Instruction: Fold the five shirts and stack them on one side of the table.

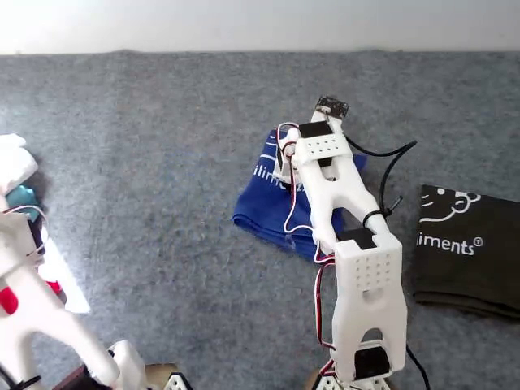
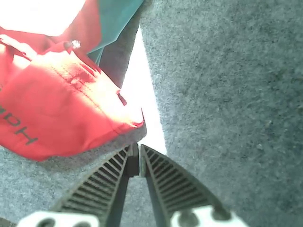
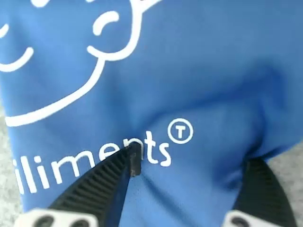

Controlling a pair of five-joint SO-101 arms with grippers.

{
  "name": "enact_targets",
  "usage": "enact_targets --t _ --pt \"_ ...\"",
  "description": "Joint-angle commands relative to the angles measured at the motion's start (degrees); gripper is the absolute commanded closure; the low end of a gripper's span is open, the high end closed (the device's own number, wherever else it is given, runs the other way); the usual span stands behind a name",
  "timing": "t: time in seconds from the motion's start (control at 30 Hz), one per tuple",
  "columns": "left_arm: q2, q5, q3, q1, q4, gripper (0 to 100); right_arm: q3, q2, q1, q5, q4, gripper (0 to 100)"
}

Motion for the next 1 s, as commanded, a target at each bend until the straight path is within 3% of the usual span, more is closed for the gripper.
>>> enact_targets --t 0.0,0.23,0.43,0.77,0.97 --pt "-0.2 -2.6 -0.4 0.1 -0.6 98 -1.1 2.2 0.9 -0.2 -0.3 74.4" --pt "-0.2 -2.9 -0.4 0.1 -0.6 98 -1.0 2.3 1.5 1.8 1.1 75.2" --pt "-0.2 -2.9 -0.4 0.1 -0.6 98 -1.0 2.4 3.4 4.7 2.5 99.6" --pt "-0.2 -2.9 -0.4 0.1 -0.5 98 -4.1 -6.3 9.2 23.5 13.1 98.8" --pt "-0.2 -2.9 -0.4 0.1 -0.5 98 -4.1 -16.7 12.4 30.6 19.6 98.9"
